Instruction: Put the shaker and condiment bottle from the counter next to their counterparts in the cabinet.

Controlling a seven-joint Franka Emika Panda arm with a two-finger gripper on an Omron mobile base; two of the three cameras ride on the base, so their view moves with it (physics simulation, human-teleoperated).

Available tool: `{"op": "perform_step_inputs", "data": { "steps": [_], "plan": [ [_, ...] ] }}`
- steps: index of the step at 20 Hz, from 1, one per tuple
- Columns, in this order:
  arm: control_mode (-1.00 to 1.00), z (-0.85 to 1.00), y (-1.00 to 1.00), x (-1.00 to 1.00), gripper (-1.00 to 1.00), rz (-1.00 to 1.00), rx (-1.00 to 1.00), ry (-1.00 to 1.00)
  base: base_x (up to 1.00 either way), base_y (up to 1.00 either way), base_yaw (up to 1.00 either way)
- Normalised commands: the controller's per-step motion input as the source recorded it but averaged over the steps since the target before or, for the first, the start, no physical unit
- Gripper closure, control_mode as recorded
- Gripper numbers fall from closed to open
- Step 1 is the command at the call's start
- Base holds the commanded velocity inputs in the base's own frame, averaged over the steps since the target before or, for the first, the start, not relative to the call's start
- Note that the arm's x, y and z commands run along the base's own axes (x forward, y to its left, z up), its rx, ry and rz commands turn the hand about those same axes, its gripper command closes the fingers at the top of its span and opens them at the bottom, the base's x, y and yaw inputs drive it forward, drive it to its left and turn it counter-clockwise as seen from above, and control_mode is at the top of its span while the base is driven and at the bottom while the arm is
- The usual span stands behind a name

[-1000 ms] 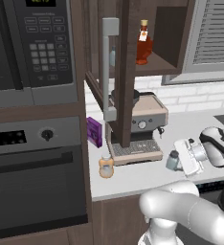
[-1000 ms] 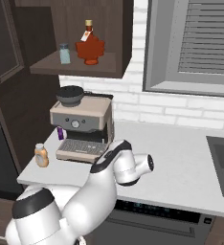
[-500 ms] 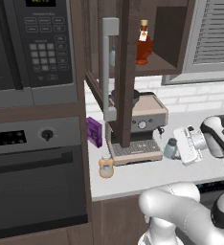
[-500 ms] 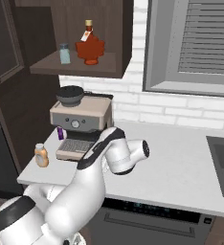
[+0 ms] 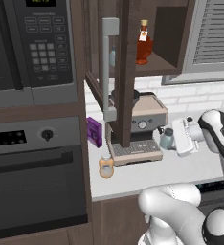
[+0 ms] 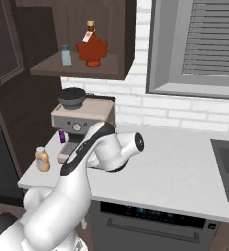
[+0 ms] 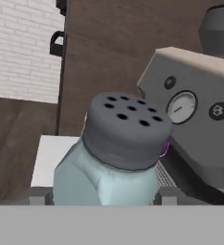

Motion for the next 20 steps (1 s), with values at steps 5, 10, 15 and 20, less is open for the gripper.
{"op": "perform_step_inputs", "data": {
  "steps": [5,10,15,20],
  "plan": [
    [-1.0,0.48,0.22,-0.06,1.0,-0.11,0.0,0.0,0.0,0.0,0.0],
    [-1.0,0.39,0.32,-0.05,1.0,-0.11,0.0,0.0,0.0,0.0,0.0],
    [-1.0,0.47,0.32,-0.01,1.0,-0.11,0.0,0.0,0.0,0.0,0.0],
    [-1.0,0.54,0.28,-0.04,1.0,-0.11,0.0,0.0,0.0,0.0,0.0]
  ]
}}
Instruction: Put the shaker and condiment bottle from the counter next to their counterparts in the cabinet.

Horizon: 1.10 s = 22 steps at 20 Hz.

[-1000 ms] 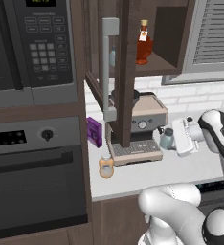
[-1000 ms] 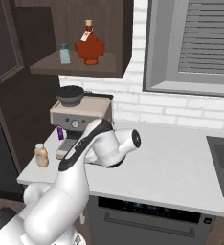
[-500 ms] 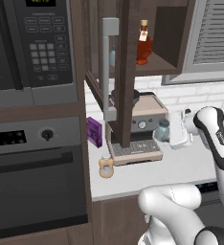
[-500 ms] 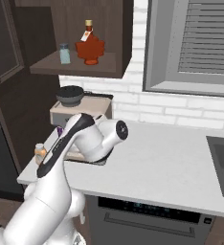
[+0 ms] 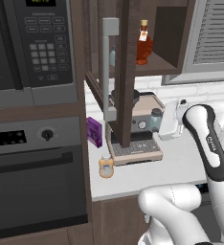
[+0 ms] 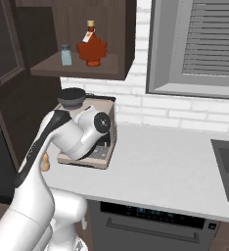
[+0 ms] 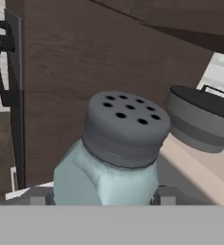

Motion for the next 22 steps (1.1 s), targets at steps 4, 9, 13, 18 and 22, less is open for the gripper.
{"op": "perform_step_inputs", "data": {
  "steps": [4,9,13,18,22],
  "plan": [
    [-1.0,0.49,0.27,-0.12,1.0,-0.11,0.0,0.0,0.0,0.0,0.0],
    [-1.0,0.33,0.19,-0.19,1.0,-0.1,0.0,0.0,0.0,0.0,0.0],
    [-1.0,0.38,0.06,-0.2,1.0,-0.09,0.0,0.0,0.0,0.0,0.0],
    [-1.0,0.51,0.02,-0.08,1.0,-0.06,0.0,0.0,0.0,0.0,0.0],
    [-1.0,0.54,0.1,0.0,1.0,-0.04,0.0,0.0,0.0,0.0,0.0]
  ]
}}
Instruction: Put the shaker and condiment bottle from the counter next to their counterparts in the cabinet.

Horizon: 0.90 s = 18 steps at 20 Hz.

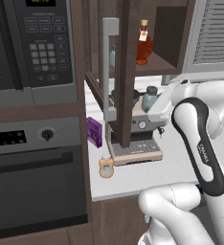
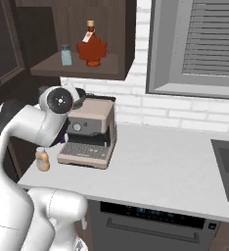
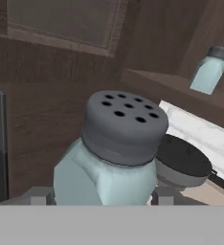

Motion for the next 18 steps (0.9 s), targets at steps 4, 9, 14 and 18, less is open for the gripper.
{"op": "perform_step_inputs", "data": {
  "steps": [4,9,14,18],
  "plan": [
    [-1.0,0.44,0.04,0.0,1.0,-0.04,0.0,0.0,0.0,0.0,0.0],
    [-1.0,0.35,0.03,0.0,1.0,-0.01,0.0,0.0,0.0,0.0,0.0],
    [-1.0,0.28,0.09,0.02,1.0,0.0,0.0,0.0,0.0,0.0,0.0],
    [-1.0,0.24,0.13,0.08,1.0,0.0,0.0,0.0,0.0,0.0,0.0]
  ]
}}
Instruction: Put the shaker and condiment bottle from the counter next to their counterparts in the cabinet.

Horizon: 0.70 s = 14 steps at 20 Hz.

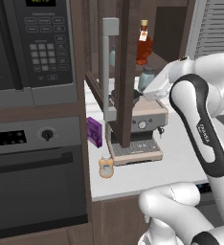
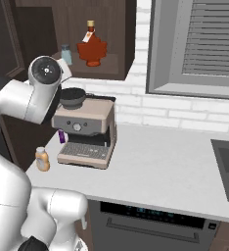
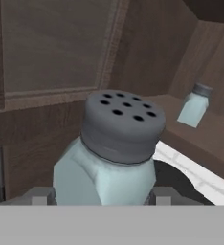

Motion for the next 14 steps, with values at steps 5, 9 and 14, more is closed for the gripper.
{"op": "perform_step_inputs", "data": {
  "steps": [5,9,14],
  "plan": [
    [-1.0,0.19,0.13,0.08,1.0,0.0,0.0,0.0,0.0,0.0,0.0],
    [-1.0,0.14,0.08,0.12,1.0,0.0,0.0,0.0,0.0,0.0,0.0],
    [-1.0,0.13,0.08,0.15,1.0,-0.01,0.01,0.0,0.0,0.0,0.0]
  ]
}}
